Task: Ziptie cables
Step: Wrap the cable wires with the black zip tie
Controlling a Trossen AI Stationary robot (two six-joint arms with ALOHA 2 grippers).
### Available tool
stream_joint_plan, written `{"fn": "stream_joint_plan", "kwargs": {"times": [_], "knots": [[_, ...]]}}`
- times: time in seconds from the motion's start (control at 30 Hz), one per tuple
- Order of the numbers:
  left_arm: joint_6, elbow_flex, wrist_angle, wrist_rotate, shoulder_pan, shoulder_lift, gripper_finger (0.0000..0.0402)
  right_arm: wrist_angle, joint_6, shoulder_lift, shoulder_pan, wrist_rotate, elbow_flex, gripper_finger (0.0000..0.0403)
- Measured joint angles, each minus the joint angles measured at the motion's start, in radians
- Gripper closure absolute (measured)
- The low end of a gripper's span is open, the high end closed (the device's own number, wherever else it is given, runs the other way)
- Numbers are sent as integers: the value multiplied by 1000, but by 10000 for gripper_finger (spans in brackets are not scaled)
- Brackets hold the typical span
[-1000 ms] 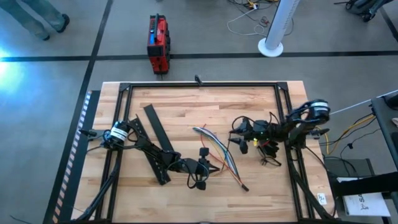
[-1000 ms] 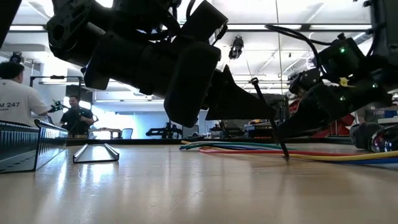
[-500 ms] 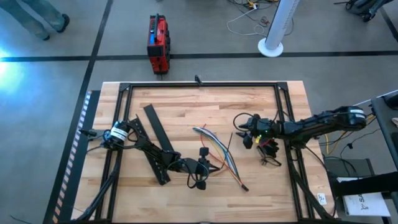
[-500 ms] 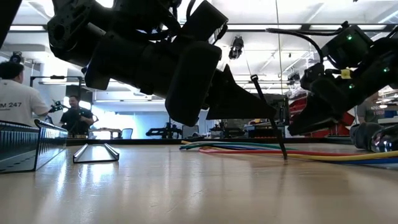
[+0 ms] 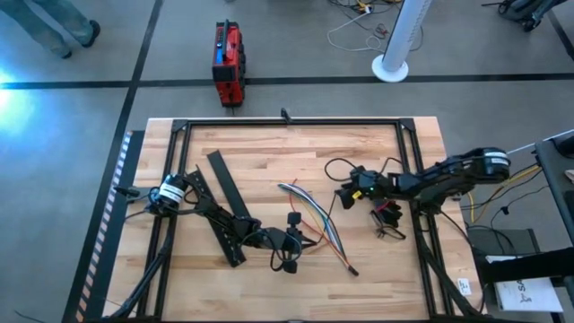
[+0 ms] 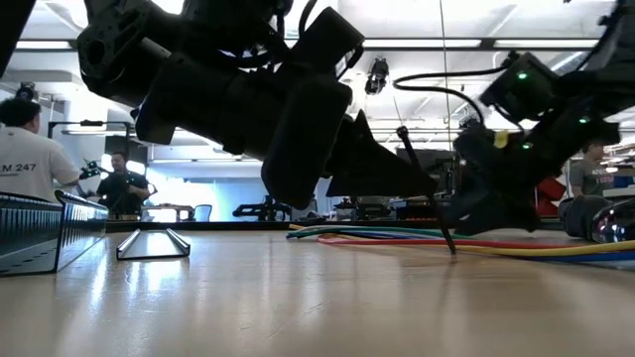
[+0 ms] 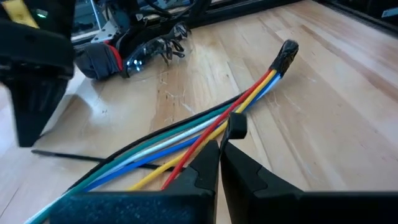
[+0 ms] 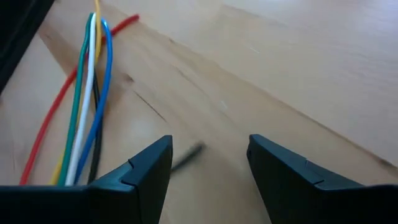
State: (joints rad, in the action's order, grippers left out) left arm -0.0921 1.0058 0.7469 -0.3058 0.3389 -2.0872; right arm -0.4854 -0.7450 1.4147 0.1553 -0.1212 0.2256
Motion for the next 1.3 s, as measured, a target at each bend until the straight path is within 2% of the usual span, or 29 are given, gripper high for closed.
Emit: {"fn": "stream_joint_plan", "kwargs": {"times": [0.2,0.6,0.9,1.3], "knots": [[1,0,-2,1,-6,0,402,4,-3,58,-1,85,55,204],[28,0,1,1,-7,0,402,26,-21,-19,-4,179,52,204],[34,0,1,1,-7,0,402,21,-15,-18,-26,153,52,206],[35,0,1,1,-7,0,402,-2,-31,-18,-117,130,53,264]]}}
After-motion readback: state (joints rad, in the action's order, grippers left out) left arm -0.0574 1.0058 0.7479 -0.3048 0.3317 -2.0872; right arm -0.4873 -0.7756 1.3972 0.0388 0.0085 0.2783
